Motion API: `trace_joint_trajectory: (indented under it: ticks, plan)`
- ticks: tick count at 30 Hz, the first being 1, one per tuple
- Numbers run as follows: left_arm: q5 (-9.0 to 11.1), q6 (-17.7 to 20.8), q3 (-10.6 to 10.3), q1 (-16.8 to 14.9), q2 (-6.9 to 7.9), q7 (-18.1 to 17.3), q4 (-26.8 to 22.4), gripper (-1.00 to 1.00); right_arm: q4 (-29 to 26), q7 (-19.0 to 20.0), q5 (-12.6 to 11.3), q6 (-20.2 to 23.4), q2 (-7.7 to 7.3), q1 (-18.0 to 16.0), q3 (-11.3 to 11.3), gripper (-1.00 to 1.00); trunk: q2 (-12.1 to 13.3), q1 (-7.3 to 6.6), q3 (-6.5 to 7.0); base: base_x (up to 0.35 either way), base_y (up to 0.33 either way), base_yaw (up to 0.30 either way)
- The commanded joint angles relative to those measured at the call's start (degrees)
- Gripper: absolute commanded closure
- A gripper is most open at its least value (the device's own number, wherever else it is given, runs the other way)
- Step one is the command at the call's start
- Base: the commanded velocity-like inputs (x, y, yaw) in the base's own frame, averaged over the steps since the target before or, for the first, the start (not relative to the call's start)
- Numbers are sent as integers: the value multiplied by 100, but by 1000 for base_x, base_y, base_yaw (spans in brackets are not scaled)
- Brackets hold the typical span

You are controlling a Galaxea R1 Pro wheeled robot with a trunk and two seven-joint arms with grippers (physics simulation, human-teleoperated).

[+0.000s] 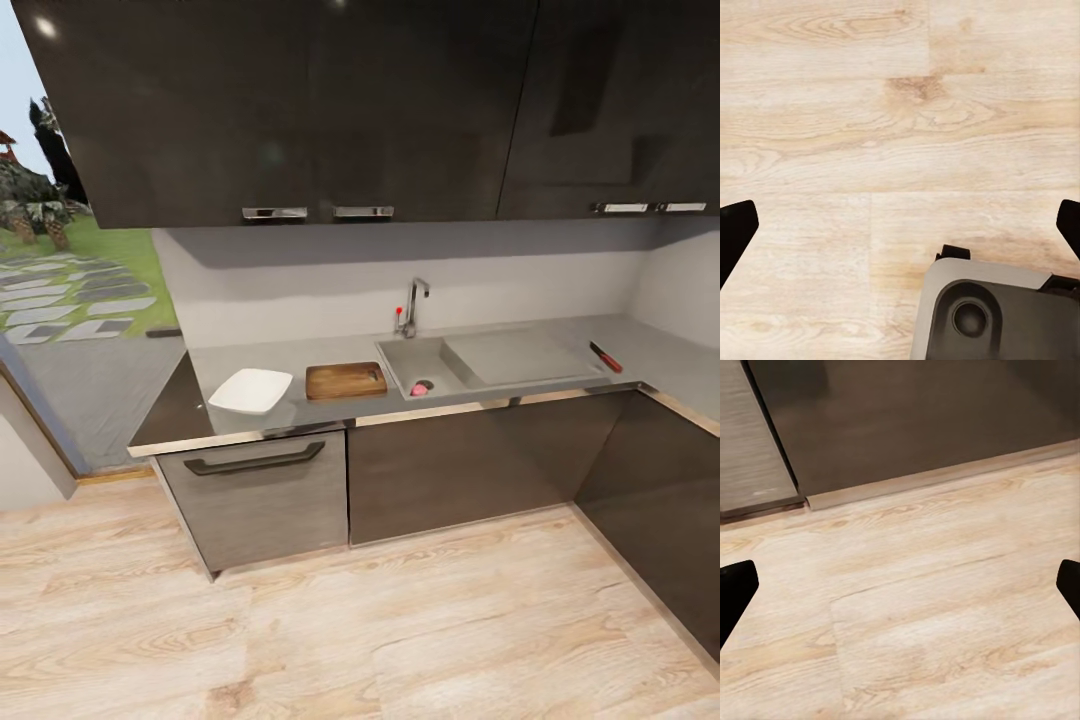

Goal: In the kitchen, take the Vidalia onion out of the sink, dice it on the chopping board with the paring knife, put the diced onion into the bowl on the countertop, then place both the paring knife and the chopping board into the sink.

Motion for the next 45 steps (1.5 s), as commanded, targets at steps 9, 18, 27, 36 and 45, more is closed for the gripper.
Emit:
trace_joint_trajectory:
  ticks: [9, 18, 27, 36, 45]
  plan:
    - [1, -9, -1, 1, -1, 14, -7, -100, -2, 27, 23, -12, 0, -3, -52, -100, -11, 3, -10, 0, 0, 0]
    - [9, -9, -1, 1, -1, 14, -8, -100, -2, 27, 23, -19, 3, -3, -52, -100, -11, 3, -10, 0, 0, 0]
    - [-6, -36, -9, 1, -1, 14, -8, -100, -2, 27, 23, -21, 0, -3, -52, -100, -11, 3, -10, 0, 0, 0]
    - [-8, -68, -10, 1, -1, 14, -8, -100, -2, 27, 23, -21, 11, -3, -47, -100, -11, 3, -10, 38, -24, 0]
    - [-8, -70, -10, 1, -1, 14, -7, -100, -2, 27, 23, -17, 18, -3, -45, -100, -11, 3, -10, 188, -208, 0]
